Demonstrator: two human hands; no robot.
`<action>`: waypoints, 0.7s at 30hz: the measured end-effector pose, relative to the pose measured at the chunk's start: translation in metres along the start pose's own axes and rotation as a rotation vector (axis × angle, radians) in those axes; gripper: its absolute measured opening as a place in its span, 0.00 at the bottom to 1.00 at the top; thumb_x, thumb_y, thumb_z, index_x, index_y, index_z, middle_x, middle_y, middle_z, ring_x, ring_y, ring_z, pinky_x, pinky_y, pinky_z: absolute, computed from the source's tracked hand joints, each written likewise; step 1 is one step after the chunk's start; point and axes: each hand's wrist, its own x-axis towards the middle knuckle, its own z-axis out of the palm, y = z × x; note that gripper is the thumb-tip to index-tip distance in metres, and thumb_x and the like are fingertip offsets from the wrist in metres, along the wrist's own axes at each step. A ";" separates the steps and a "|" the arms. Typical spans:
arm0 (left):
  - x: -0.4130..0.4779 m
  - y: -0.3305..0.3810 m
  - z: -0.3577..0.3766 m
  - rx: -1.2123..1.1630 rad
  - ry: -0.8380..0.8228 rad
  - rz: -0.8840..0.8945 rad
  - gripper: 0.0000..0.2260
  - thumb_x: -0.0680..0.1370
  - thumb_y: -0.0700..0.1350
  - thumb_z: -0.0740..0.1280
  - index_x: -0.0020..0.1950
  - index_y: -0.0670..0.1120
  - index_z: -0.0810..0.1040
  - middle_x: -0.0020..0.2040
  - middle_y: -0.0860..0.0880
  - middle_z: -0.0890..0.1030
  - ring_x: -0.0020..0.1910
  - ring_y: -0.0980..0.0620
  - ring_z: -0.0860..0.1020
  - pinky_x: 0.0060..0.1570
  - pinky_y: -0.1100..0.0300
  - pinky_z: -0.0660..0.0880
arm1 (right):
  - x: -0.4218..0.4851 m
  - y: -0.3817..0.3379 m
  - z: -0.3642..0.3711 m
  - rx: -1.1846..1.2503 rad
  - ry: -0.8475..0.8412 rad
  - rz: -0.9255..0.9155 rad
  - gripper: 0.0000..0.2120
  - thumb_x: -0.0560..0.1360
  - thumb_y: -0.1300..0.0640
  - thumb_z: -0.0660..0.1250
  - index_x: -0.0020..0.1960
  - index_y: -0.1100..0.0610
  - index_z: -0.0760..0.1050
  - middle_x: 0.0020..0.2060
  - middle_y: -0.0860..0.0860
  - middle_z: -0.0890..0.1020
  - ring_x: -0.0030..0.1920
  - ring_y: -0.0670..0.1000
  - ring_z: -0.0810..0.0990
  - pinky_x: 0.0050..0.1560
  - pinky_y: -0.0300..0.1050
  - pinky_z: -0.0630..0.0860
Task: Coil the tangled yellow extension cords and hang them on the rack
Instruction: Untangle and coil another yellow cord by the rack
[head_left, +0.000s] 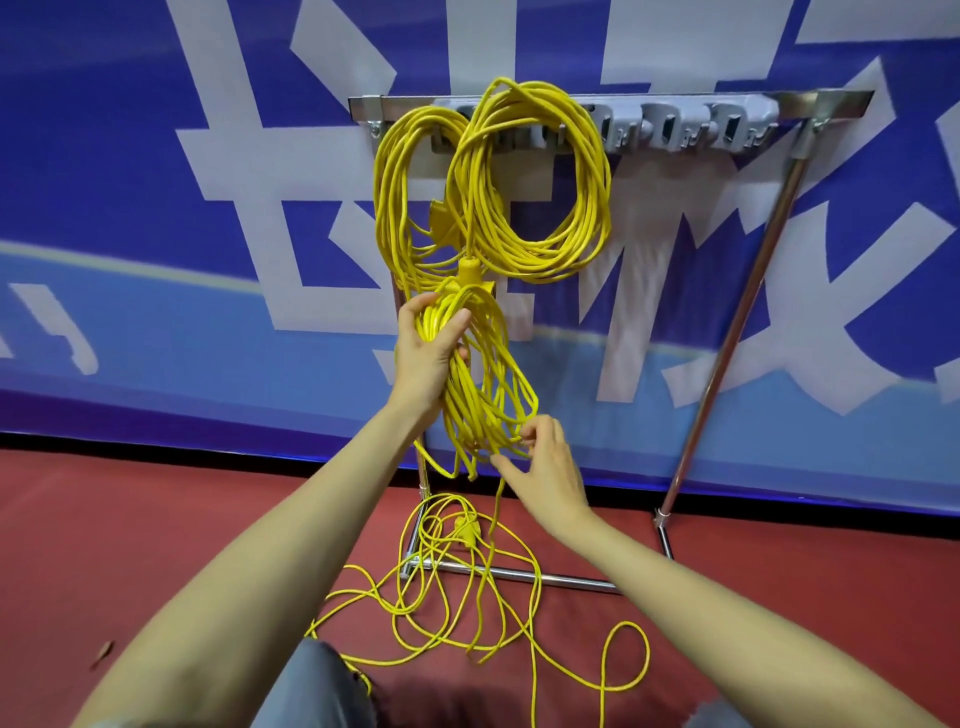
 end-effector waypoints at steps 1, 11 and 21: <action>0.000 0.001 0.001 0.001 -0.005 0.010 0.16 0.77 0.40 0.69 0.61 0.47 0.67 0.41 0.50 0.79 0.26 0.55 0.74 0.29 0.61 0.73 | 0.000 0.005 0.002 0.003 -0.029 0.065 0.14 0.71 0.49 0.72 0.46 0.53 0.69 0.42 0.47 0.74 0.42 0.48 0.74 0.45 0.49 0.75; -0.010 0.003 0.005 0.060 -0.075 -0.033 0.27 0.77 0.42 0.70 0.72 0.47 0.61 0.44 0.47 0.79 0.27 0.54 0.75 0.31 0.61 0.75 | -0.006 0.029 0.013 -0.025 -0.312 0.134 0.11 0.76 0.50 0.65 0.43 0.58 0.77 0.35 0.54 0.78 0.39 0.54 0.75 0.41 0.48 0.70; -0.001 0.061 0.000 -0.116 -0.328 -0.058 0.20 0.80 0.38 0.64 0.72 0.44 0.65 0.37 0.48 0.76 0.24 0.57 0.69 0.25 0.65 0.70 | 0.006 0.093 -0.007 -0.117 -0.393 0.298 0.05 0.72 0.55 0.72 0.41 0.55 0.78 0.36 0.51 0.79 0.40 0.50 0.76 0.38 0.41 0.67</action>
